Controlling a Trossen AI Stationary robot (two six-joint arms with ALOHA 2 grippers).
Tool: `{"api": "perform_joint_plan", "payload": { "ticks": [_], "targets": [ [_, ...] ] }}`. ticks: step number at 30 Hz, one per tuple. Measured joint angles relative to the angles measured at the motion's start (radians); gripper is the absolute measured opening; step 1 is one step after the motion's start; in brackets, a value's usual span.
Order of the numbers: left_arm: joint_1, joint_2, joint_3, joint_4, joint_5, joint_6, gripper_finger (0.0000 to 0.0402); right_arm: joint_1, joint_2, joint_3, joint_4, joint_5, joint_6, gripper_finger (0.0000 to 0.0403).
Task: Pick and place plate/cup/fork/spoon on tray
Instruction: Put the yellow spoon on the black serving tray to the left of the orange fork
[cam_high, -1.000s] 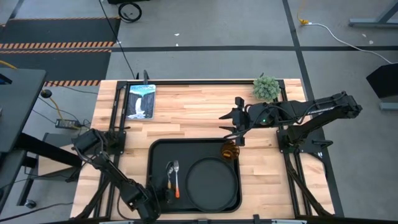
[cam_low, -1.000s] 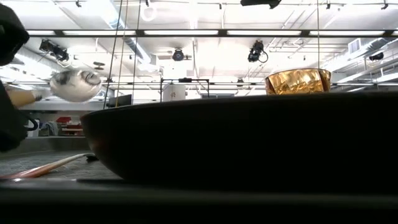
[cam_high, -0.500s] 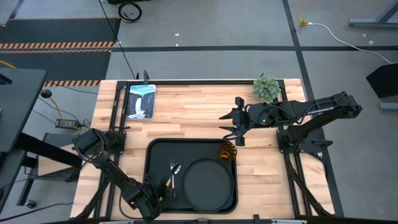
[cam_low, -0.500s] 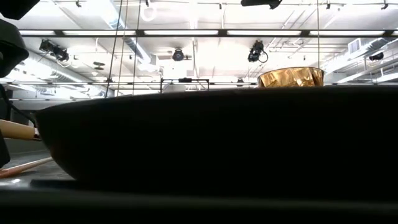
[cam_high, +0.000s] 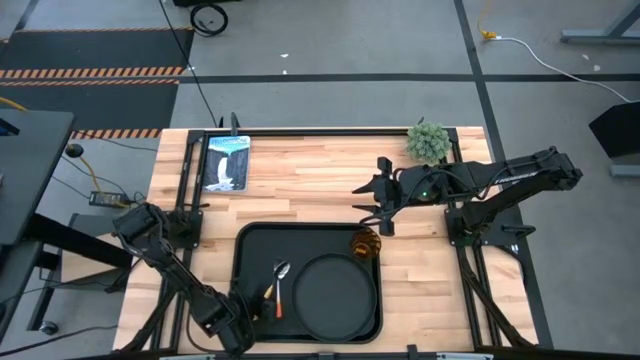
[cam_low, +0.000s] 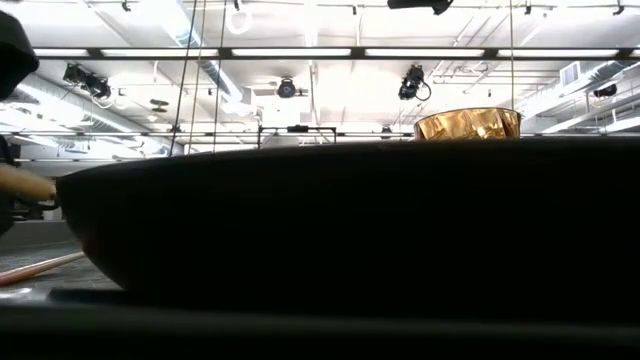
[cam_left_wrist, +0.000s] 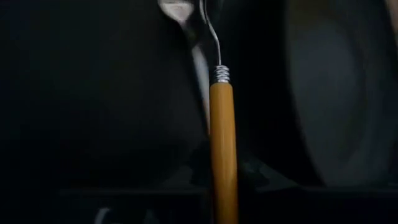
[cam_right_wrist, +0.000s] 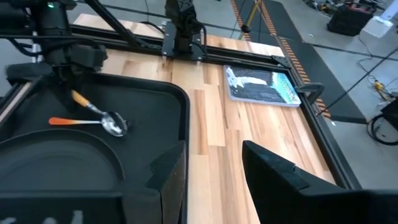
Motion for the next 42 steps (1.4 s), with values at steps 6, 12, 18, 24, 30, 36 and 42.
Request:
{"api": "perform_joint_plan", "payload": {
  "ticks": [6,12,18,24,30,36,42],
  "targets": [
    [-0.008,0.0,0.0,-0.06,0.029,-0.036,0.0034,0.0,0.0,0.0,0.0,-0.003,0.0,0.0165],
    [-0.018,-0.021,0.0,-0.079,0.011,-0.04,0.0023,0.0,0.0,0.0,0.0,-0.003,0.0,0.0165],
    [-0.027,-0.045,0.0,-0.156,0.031,-0.056,0.0038,0.0,0.0,0.0,0.0,-0.003,0.0,0.0165],
    [-0.034,-0.047,0.0,-0.192,0.113,-0.063,0.0023,0.0,0.0,0.0,-0.001,-0.003,0.0,0.0165],
    [-0.039,-0.047,0.0,-0.216,0.132,-0.07,0.0035,0.0,0.0,0.0,-0.001,-0.003,0.0,0.0165],
    [-0.039,-0.047,0.0,-0.234,0.116,-0.07,0.0023,0.0,0.0,0.0,-0.001,-0.003,0.0,0.0165],
    [-0.039,-0.047,0.028,-0.262,0.087,-0.069,0.0037,0.0,0.0,0.0,-0.001,-0.003,0.0,0.0165]
  ]
}}
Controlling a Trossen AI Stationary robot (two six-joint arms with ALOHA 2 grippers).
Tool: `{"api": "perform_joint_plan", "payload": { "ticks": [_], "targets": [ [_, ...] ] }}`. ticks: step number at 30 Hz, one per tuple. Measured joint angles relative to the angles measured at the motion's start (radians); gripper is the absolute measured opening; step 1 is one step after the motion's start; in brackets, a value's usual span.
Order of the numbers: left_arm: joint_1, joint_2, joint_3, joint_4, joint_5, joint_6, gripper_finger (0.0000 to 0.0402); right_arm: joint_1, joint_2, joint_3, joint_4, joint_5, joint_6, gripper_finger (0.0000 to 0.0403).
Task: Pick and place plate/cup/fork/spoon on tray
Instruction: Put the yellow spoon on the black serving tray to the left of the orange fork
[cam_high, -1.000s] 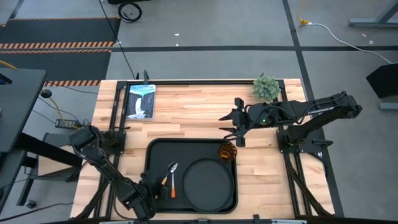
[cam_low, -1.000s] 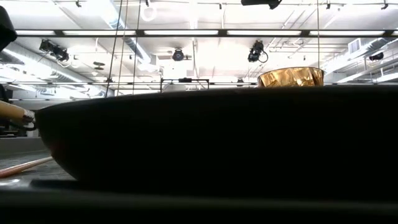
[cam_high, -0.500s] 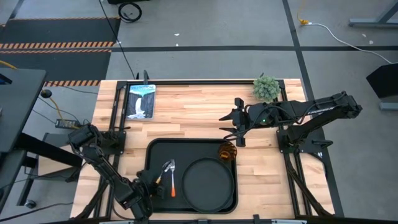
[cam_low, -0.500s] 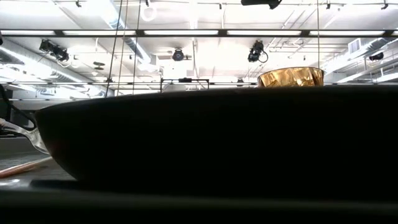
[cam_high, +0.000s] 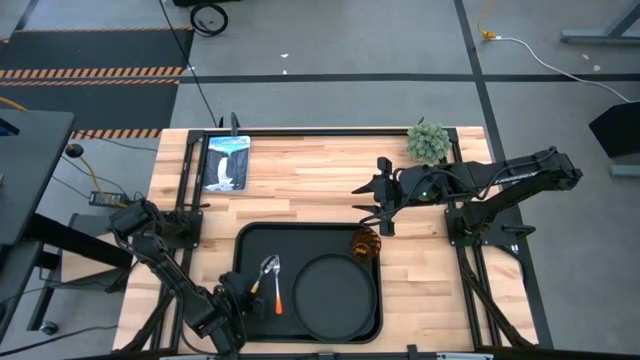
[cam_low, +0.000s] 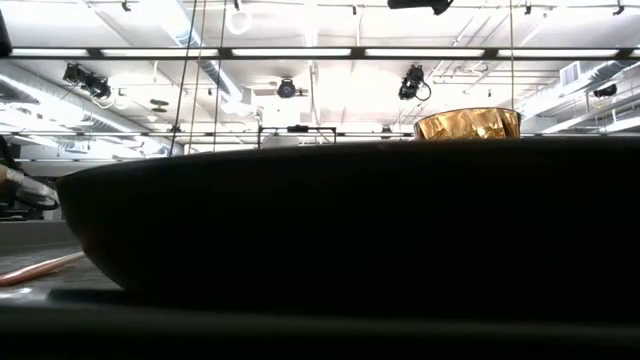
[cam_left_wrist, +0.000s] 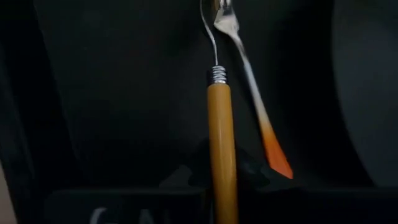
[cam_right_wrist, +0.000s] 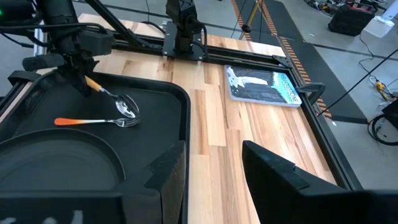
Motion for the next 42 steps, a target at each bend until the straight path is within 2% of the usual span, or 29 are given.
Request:
{"api": "perform_joint_plan", "payload": {
  "ticks": [5,7,12,15,22,33,38,42],
  "targets": [
    [0.0,0.0,0.068,-0.131,0.002,-0.001,0.0024,0.0,0.0,0.0,0.0,0.0,0.0,0.0165],
    [0.0,0.0,0.089,-0.172,0.038,-0.002,0.0023,0.0,0.0,0.0,0.0,0.0,0.0,0.0165],
    [0.009,0.002,0.089,-0.18,0.141,-0.003,0.0033,0.0,0.0,0.0,0.0,0.0,0.0,0.0165],
    [0.016,0.017,0.088,-0.182,0.156,-0.002,0.0039,0.0,0.0,0.0,0.0,0.0,0.0,0.0165],
    [0.02,0.028,0.088,-0.163,0.155,0.017,0.0023,0.0,0.0,0.0,0.0,-0.003,0.0,0.0165],
    [0.047,0.028,0.088,-0.096,0.157,0.069,0.0116,0.0,0.0,0.0,-0.001,-0.019,0.0,0.0165],
    [0.065,0.028,0.088,-0.065,0.154,0.145,0.0142,0.0,0.0,0.0,-0.001,-0.019,0.0,0.0165],
    [0.069,0.028,0.088,-0.071,0.154,0.181,0.0148,0.0,0.0,0.0,-0.001,-0.019,0.0,0.0165]
  ]
}}
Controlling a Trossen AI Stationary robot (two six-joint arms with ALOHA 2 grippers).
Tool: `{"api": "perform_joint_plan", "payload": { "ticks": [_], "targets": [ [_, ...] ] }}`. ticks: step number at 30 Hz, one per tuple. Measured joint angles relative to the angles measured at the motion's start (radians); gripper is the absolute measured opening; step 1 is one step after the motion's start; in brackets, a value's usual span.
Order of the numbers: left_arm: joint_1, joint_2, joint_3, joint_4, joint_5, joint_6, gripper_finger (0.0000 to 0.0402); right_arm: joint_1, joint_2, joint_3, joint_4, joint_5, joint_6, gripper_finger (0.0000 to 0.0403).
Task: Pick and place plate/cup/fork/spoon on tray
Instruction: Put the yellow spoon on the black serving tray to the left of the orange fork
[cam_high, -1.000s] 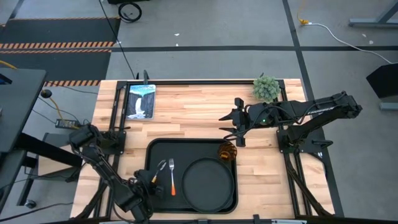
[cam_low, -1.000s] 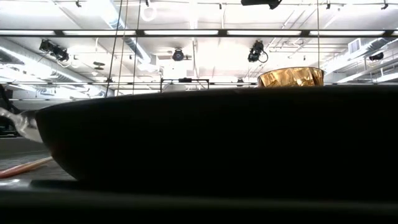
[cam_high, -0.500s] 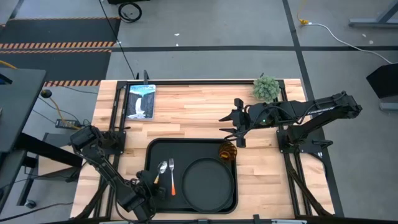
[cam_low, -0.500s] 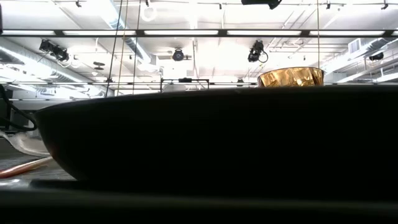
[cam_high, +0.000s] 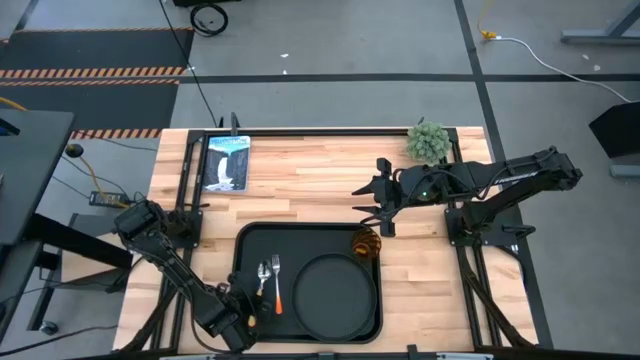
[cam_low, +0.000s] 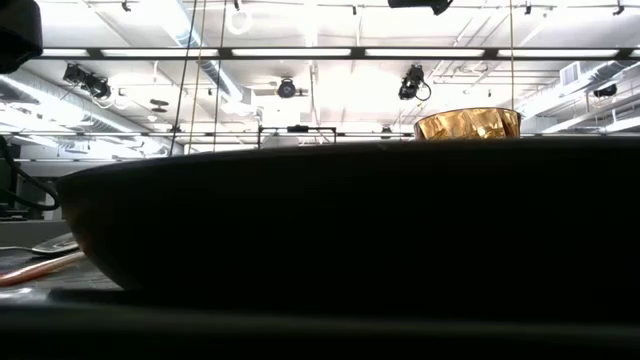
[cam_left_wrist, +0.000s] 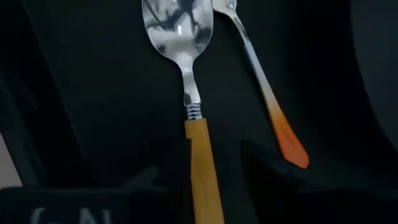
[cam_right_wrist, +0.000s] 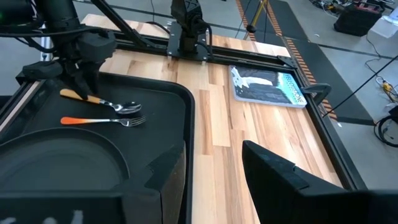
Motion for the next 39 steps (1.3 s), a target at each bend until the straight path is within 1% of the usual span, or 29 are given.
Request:
{"api": "perform_joint_plan", "payload": {
  "ticks": [5,9,11,15,20,25,29,34,39],
  "targets": [
    [0.0,0.0,0.0,-0.019,0.019,0.043,0.0141,0.0,0.0,0.0,0.0,0.0,0.0,0.0165],
    [0.0,0.0,0.0,-0.018,0.089,0.098,0.0134,0.0,0.0,0.0,0.0,0.0,0.0,0.0165],
    [0.0,0.006,0.0,-0.015,0.104,0.108,0.0131,0.0,0.0,0.0,0.0,-0.001,0.0,0.0165],
    [-0.001,0.012,0.0,0.0,0.102,0.11,0.0128,0.0,0.0,0.0,0.001,-0.007,0.0,0.0165],
    [0.005,0.018,0.0,0.025,0.078,0.11,0.0128,0.0,0.0,0.0,0.001,-0.007,0.0,0.0165],
    [0.023,0.04,0.0,0.045,0.081,0.111,0.0128,0.0,0.0,0.0,0.001,-0.007,-0.004,0.0165],
    [0.038,0.052,0.001,0.061,0.082,0.151,0.0128,0.0,0.0,0.0,0.001,-0.007,-0.005,0.0165],
    [0.051,0.053,0.001,0.084,0.043,0.152,0.0128,0.0,0.0,0.0,0.001,-0.007,-0.005,0.0165],
    [0.053,0.053,0.001,0.089,0.036,0.151,0.0128,0.0,0.0,0.0,0.001,-0.007,-0.004,0.0165]
  ]
}}
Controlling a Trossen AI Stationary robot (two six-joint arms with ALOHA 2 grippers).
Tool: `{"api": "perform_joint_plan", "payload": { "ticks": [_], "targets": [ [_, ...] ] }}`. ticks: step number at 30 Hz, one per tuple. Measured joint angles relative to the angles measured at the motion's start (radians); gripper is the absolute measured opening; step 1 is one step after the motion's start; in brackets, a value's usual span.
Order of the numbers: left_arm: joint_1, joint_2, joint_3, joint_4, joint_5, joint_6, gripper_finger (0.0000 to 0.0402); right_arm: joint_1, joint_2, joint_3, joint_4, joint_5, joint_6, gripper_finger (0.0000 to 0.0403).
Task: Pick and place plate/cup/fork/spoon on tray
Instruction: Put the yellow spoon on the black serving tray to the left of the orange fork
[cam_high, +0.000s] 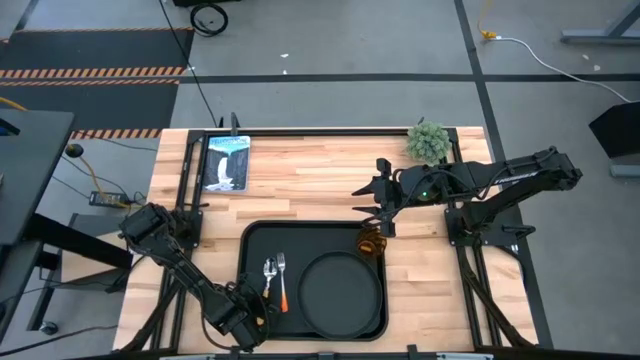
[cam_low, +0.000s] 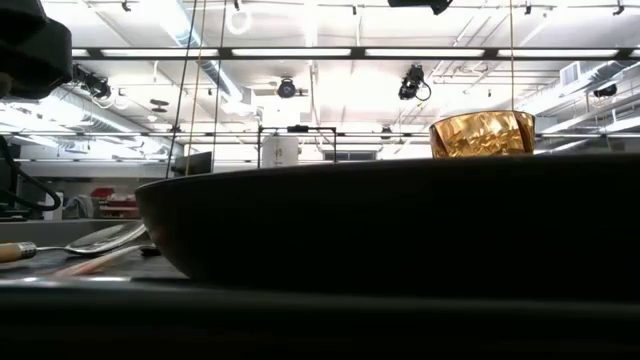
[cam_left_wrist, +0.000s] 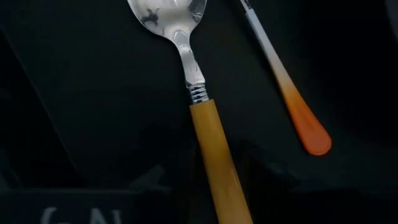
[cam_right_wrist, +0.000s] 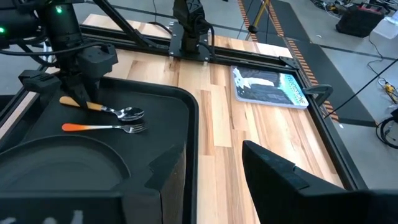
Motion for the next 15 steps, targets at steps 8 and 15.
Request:
{"api": "perform_joint_plan", "payload": {
  "ticks": [8,15],
  "targets": [
    [0.017,0.001,0.026,-0.004,-0.003,-0.018,0.0128,0.0,0.0,0.0,0.0,0.0,0.004,0.0165],
    [0.033,0.001,0.04,-0.003,-0.004,-0.009,0.0128,0.0,0.0,0.0,0.0,0.0,0.004,0.0165]
  ]
}}
